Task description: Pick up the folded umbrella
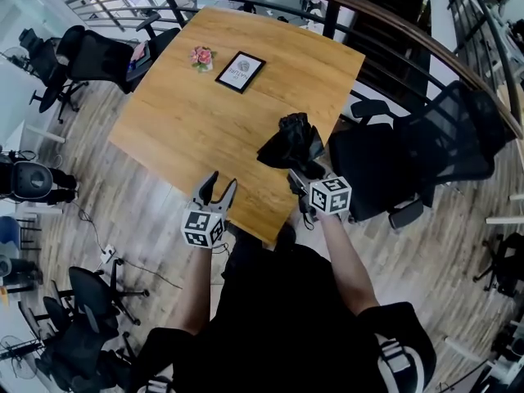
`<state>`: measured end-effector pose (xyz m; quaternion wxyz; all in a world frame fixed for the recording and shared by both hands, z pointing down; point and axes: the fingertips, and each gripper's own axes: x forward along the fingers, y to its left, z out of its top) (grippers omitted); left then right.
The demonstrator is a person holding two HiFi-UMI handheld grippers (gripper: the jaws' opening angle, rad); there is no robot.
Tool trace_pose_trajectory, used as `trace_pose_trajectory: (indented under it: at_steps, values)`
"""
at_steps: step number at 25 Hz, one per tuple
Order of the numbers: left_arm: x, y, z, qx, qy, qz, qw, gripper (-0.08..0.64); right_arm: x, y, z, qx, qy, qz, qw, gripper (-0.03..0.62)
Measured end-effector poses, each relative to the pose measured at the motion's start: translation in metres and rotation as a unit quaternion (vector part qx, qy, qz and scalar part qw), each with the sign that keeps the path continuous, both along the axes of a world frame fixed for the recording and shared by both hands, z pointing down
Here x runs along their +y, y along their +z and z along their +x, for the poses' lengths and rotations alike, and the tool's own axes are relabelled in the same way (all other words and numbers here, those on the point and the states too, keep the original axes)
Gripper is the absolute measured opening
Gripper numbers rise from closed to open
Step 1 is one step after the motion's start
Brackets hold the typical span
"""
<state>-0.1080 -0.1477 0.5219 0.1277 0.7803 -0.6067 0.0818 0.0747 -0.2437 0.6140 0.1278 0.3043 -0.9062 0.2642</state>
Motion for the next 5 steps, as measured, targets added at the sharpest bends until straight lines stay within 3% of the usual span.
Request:
trace_pose_trajectory:
  at_steps: [5]
  values:
    - [-0.0001,-0.0014,0.0068,0.000,-0.001,-0.003,1.0000,0.236,-0.0043,-0.0040,0.0026,-0.004,-0.002,0.001,1.000,0.247]
